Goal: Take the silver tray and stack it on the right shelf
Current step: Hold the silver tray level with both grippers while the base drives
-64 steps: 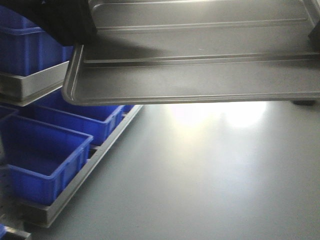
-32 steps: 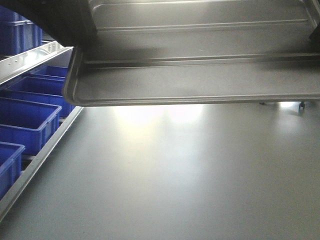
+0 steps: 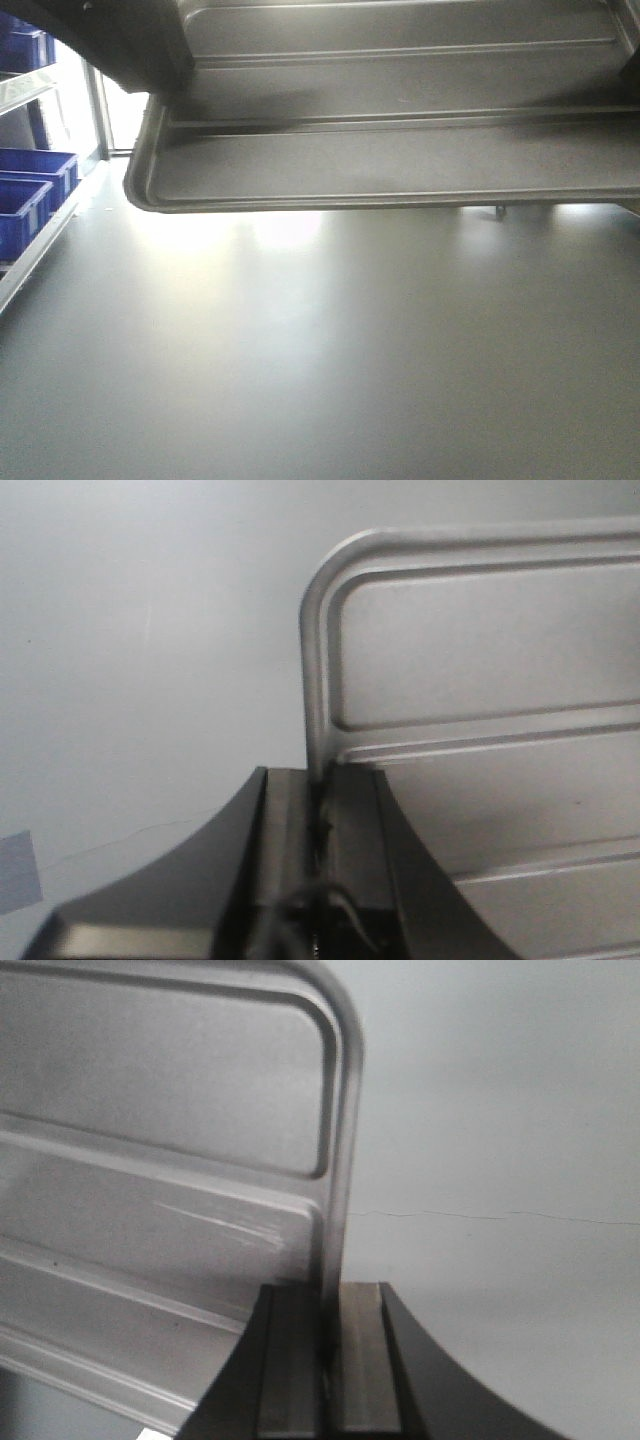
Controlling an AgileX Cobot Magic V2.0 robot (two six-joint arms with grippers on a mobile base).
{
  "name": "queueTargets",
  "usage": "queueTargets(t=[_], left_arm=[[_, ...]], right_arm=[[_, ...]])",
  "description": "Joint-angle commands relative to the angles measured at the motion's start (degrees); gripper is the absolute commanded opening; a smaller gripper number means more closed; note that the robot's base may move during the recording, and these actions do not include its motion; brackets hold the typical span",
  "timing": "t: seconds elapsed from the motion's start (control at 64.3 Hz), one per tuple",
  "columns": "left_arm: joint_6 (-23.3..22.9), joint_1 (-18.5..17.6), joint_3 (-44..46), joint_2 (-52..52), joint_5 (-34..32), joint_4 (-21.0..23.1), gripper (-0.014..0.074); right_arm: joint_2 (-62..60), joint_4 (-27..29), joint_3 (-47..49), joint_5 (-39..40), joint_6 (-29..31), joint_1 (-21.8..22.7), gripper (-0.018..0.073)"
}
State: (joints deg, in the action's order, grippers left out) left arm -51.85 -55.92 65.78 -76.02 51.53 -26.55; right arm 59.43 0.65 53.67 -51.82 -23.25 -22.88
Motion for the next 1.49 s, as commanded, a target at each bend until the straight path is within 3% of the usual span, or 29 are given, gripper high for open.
queueTargets(t=[0.0,1.477], left_arm=[[1.49,0.05,1.16,1.8,3.84,-4.68,-0.0099],[1.49,0.05,1.16,1.8,3.84,-4.44,-0.0099]], right_arm=[[-1.22,-4.47,1.55,1.45,0.44,0.49,0.0066],[-1.22,-4.47,1.55,1.45,0.44,0.49,0.0066]])
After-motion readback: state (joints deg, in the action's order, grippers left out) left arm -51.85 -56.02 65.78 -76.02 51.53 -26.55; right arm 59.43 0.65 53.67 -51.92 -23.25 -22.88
